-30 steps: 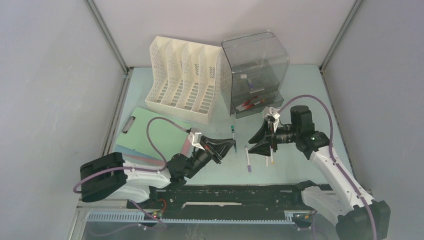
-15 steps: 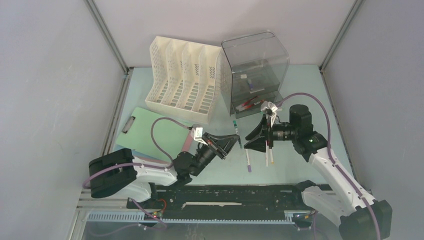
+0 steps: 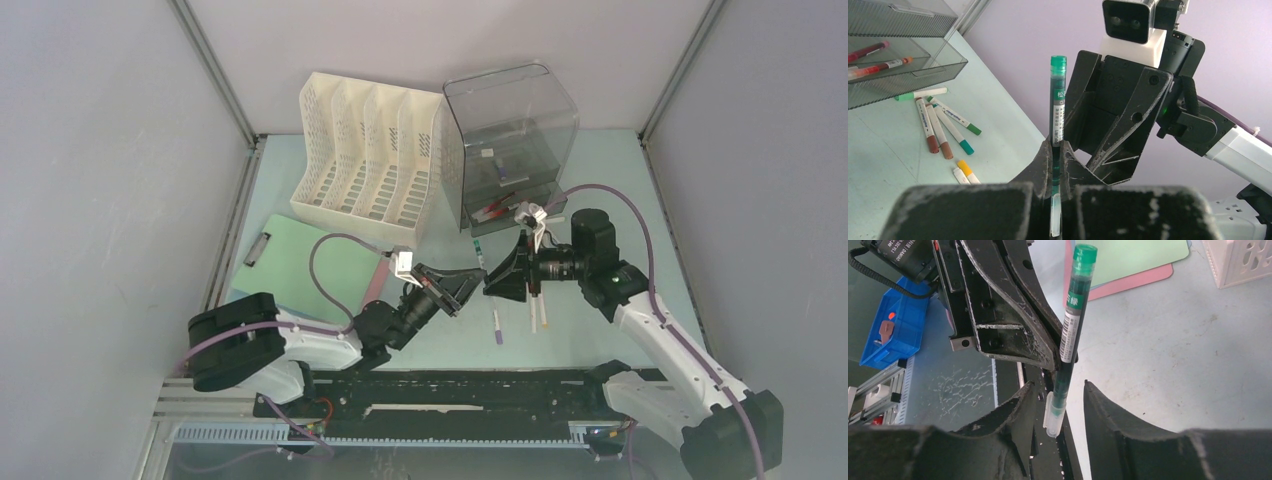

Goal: Organize the desk
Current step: Place the stationery in the drawer.

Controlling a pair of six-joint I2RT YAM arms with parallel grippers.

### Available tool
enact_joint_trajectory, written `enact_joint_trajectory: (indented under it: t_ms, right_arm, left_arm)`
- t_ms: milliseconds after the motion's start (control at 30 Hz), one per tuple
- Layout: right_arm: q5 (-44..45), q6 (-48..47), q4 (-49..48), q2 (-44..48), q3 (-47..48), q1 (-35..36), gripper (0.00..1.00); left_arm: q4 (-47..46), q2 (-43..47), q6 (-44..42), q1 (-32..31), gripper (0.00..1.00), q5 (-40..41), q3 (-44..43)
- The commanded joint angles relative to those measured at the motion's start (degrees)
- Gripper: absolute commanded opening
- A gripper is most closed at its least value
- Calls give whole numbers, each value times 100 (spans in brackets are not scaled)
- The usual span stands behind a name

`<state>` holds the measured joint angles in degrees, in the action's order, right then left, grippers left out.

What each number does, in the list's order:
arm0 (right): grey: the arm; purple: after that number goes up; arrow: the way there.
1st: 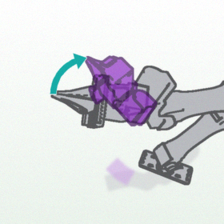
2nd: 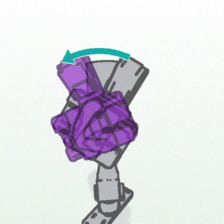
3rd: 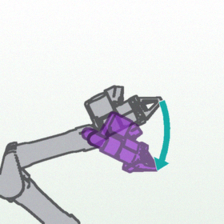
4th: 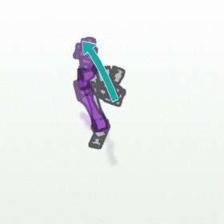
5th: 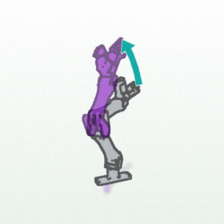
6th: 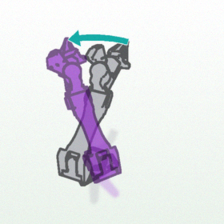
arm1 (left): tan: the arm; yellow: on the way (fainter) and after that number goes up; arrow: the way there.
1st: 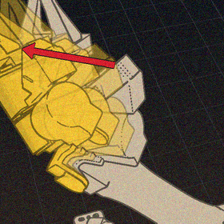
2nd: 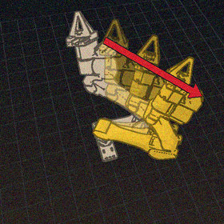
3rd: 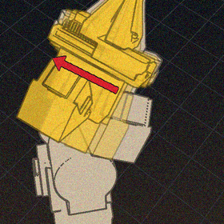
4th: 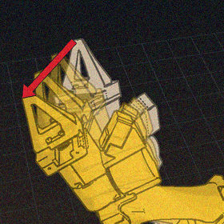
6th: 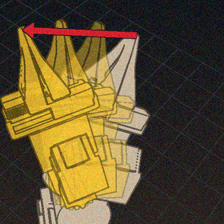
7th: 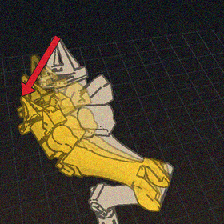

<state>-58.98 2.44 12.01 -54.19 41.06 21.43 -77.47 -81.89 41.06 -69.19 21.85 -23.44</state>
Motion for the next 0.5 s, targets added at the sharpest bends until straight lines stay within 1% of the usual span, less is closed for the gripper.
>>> enact_joint_trajectory:
  t_ms: [0,100,233,267,367,400,467]
  right_arm:
    - [59,127,-174,-16,16,99,45]
    - [86,126,-173,-18,14,115,39]
    - [129,117,-173,-31,12,142,21]
    - [141,115,-169,-43,16,148,15]
    - [148,82,-164,-47,13,156,3]
    - [153,71,-156,-43,16,164,0]
    - [159,37,-147,-30,16,162,0]
  left_arm:
    - [-225,-83,93,37,0,-82,-203]
    - [-230,-114,104,37,0,-121,-226]
    - [-234,-134,104,35,0,-162,-240]
    - [-233,-134,104,37,0,-169,-240]
    - [-242,-135,96,37,0,-187,-235]
    - [-242,-135,91,37,0,-197,-232]
    - [-247,-126,75,37,0,-208,-218]
